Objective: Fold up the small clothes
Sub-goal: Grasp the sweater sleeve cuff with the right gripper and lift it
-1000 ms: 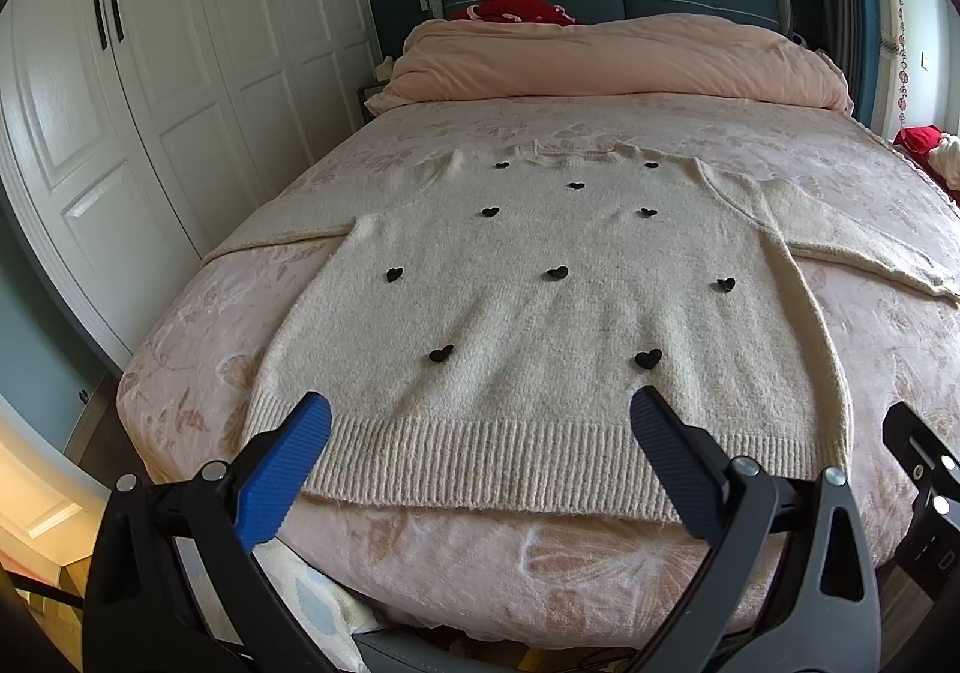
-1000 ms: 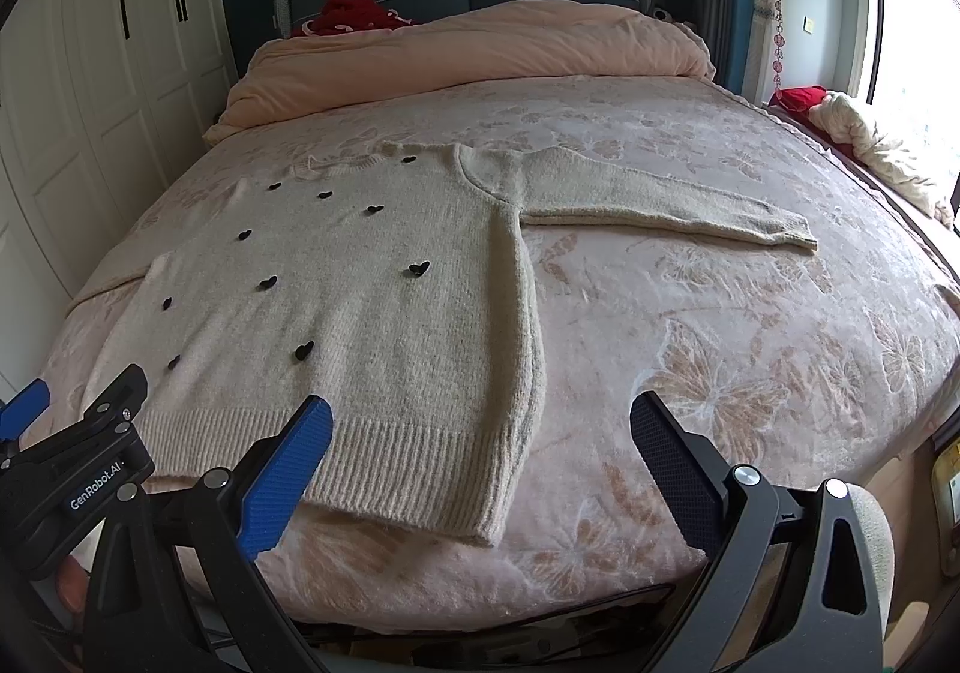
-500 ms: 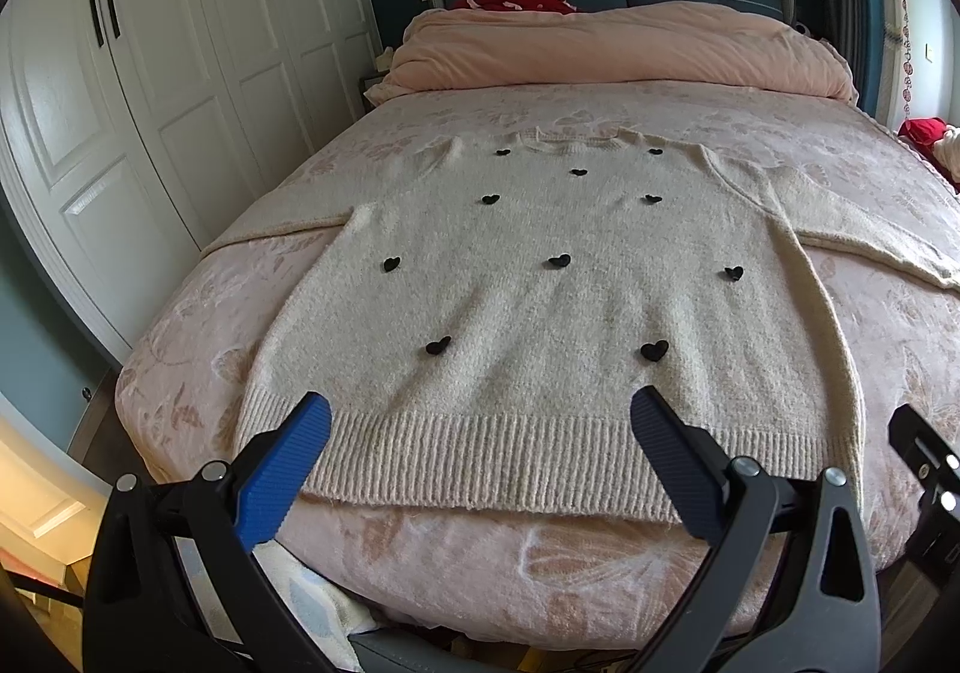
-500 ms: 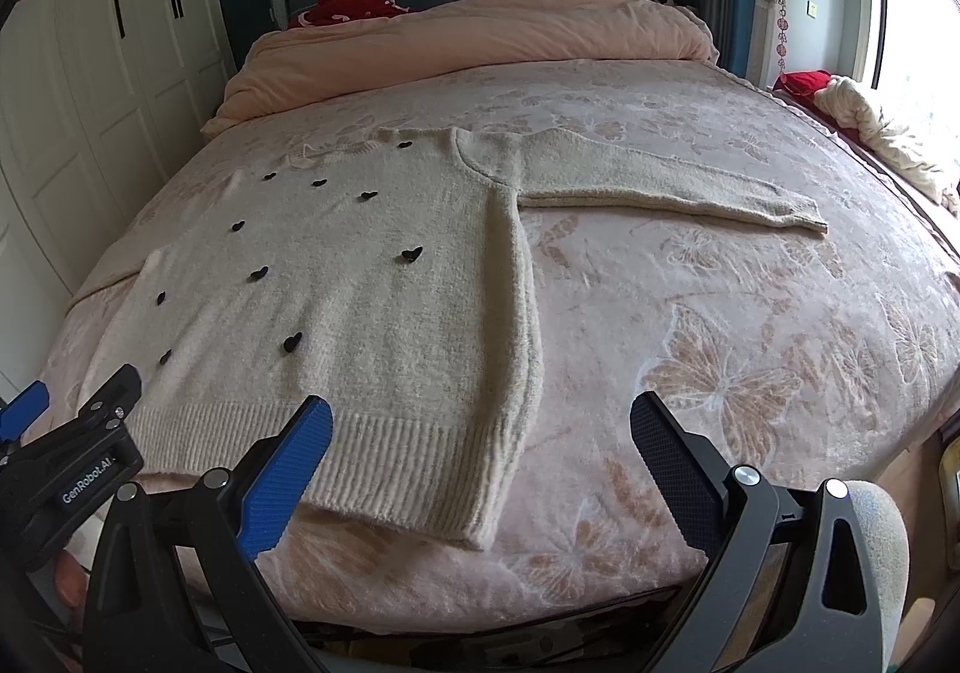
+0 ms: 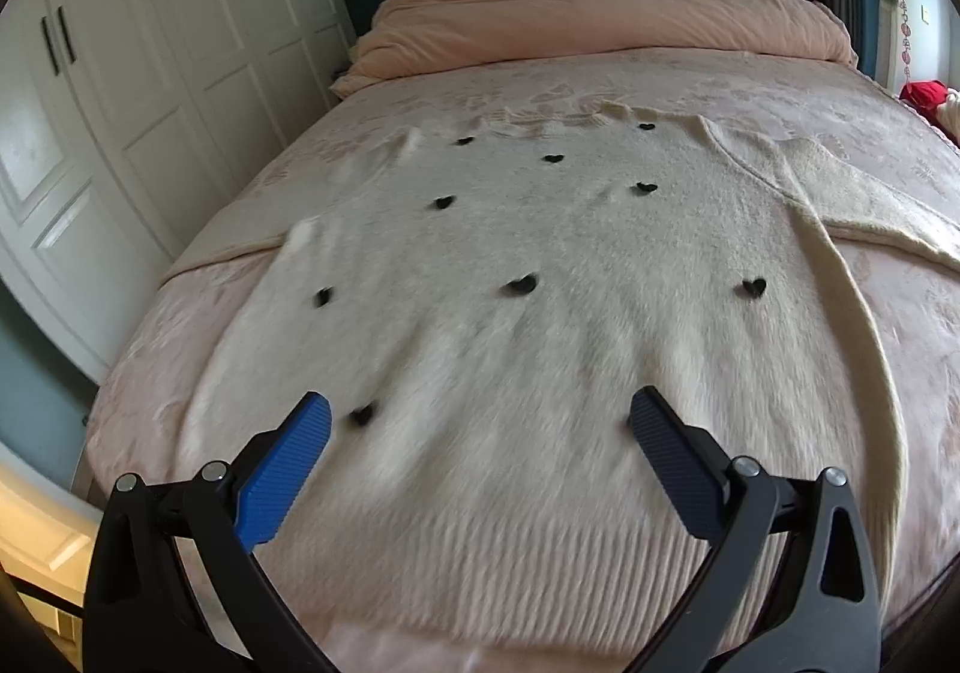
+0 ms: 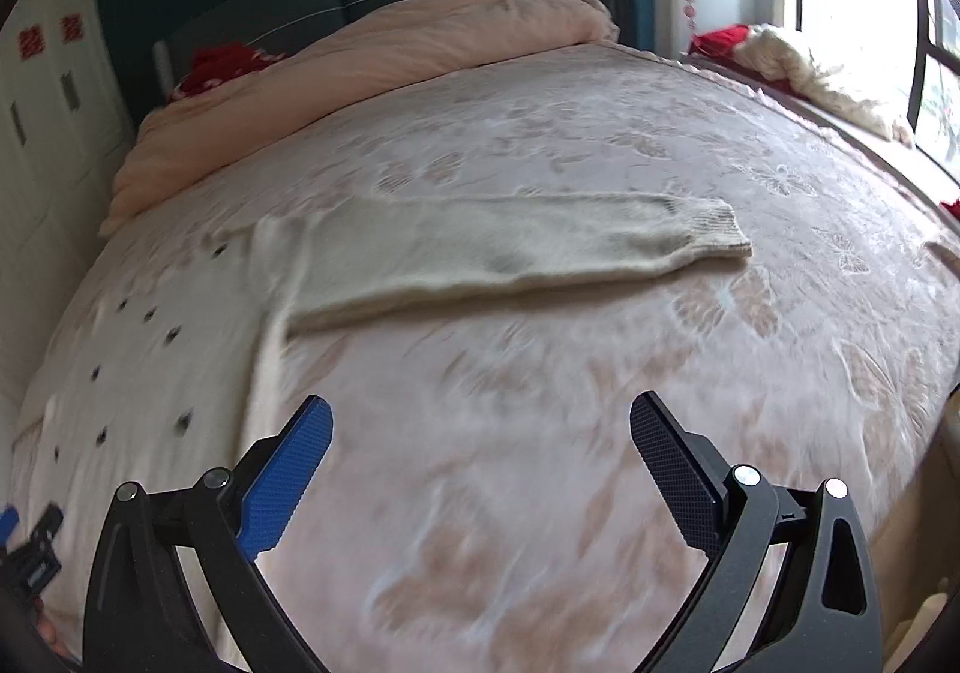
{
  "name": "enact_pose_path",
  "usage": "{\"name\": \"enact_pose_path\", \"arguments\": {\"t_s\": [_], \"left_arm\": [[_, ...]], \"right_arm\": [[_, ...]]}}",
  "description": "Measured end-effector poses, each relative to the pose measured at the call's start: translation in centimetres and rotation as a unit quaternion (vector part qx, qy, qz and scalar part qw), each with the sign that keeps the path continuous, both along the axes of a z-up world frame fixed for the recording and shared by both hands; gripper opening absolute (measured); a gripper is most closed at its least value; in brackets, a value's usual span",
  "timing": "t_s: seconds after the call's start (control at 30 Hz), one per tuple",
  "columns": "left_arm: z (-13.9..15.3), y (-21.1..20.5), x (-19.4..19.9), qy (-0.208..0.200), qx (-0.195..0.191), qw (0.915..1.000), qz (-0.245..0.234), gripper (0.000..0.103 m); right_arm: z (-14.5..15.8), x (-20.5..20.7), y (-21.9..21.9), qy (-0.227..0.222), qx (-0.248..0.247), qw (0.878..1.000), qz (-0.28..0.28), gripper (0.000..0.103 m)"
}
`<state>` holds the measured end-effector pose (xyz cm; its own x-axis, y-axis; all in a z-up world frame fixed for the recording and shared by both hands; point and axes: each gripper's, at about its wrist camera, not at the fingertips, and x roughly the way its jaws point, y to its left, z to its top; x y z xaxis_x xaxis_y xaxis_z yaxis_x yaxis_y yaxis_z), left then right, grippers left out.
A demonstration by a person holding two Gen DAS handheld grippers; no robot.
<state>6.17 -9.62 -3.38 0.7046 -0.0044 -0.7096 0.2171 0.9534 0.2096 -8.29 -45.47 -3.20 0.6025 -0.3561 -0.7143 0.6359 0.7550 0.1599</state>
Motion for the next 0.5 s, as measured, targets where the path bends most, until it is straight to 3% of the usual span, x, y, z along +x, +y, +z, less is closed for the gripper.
{"name": "enact_pose_path", "arguments": {"t_s": [0.13,0.27,0.33,0.4,0.5], "left_arm": [[-0.8,-1.9,3.4,0.0,-0.021,0.9997,-0.016,0.098],[-1.6,-2.7,6.6,0.0,-0.051,0.9973,-0.053,0.098],[-2.1,-2.9,8.0,0.003,-0.061,0.9959,-0.067,0.098],[-2.6,-2.7,9.2,0.006,-0.073,0.9946,-0.074,0.098],[-3.1,-1.6,10.6,0.011,-0.098,0.9925,-0.071,0.098]], "right_arm": [[-3.5,1.9,-8.9,-0.042,0.09,0.994,-0.036,0.098],[-7.7,2.1,-15.8,-0.091,0.187,0.973,-0.103,0.098],[-8.8,2.0,-17.6,-0.122,0.2,0.964,-0.122,0.098],[-8.4,2.5,-18.1,-0.132,0.177,0.967,-0.127,0.09],[-8.7,4.5,-18.8,-0.128,0.182,0.969,-0.11,0.027]]}}
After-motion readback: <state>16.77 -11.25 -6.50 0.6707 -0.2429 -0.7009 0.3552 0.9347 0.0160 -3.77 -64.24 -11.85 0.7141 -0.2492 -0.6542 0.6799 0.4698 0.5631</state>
